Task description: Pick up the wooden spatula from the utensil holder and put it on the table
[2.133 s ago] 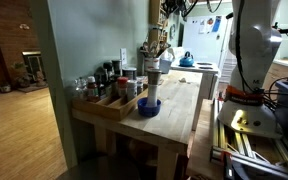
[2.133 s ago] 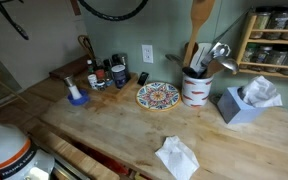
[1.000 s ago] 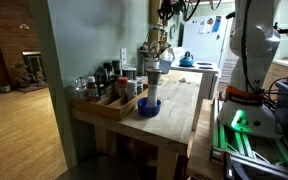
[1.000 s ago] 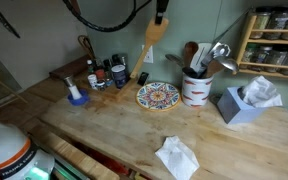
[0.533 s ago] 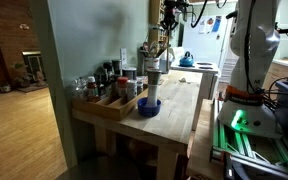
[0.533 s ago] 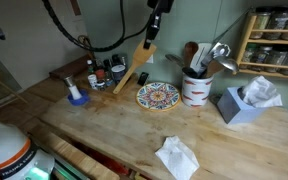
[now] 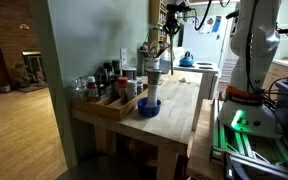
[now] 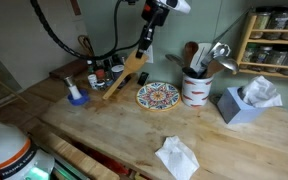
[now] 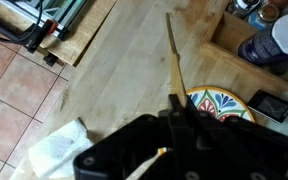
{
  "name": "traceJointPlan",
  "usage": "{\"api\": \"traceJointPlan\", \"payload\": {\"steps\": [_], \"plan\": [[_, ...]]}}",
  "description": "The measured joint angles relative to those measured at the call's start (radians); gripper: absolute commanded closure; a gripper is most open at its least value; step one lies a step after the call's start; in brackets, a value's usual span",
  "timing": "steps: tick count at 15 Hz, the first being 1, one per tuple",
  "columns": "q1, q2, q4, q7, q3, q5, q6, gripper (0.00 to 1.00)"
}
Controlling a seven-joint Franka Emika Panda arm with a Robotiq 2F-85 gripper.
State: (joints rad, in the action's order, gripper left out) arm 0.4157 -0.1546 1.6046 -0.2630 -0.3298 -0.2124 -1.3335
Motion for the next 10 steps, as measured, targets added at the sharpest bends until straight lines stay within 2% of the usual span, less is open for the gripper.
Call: {"api": "traceJointPlan", "payload": {"steps": [5, 10], "plan": [[-0.027, -0.029, -0.005, 0.006, 0.018, -0.022, -0.013, 0.98], [-0.065, -0.117, 0.019, 0.021, 0.052, -0.103, -0.115, 0.98]]}}
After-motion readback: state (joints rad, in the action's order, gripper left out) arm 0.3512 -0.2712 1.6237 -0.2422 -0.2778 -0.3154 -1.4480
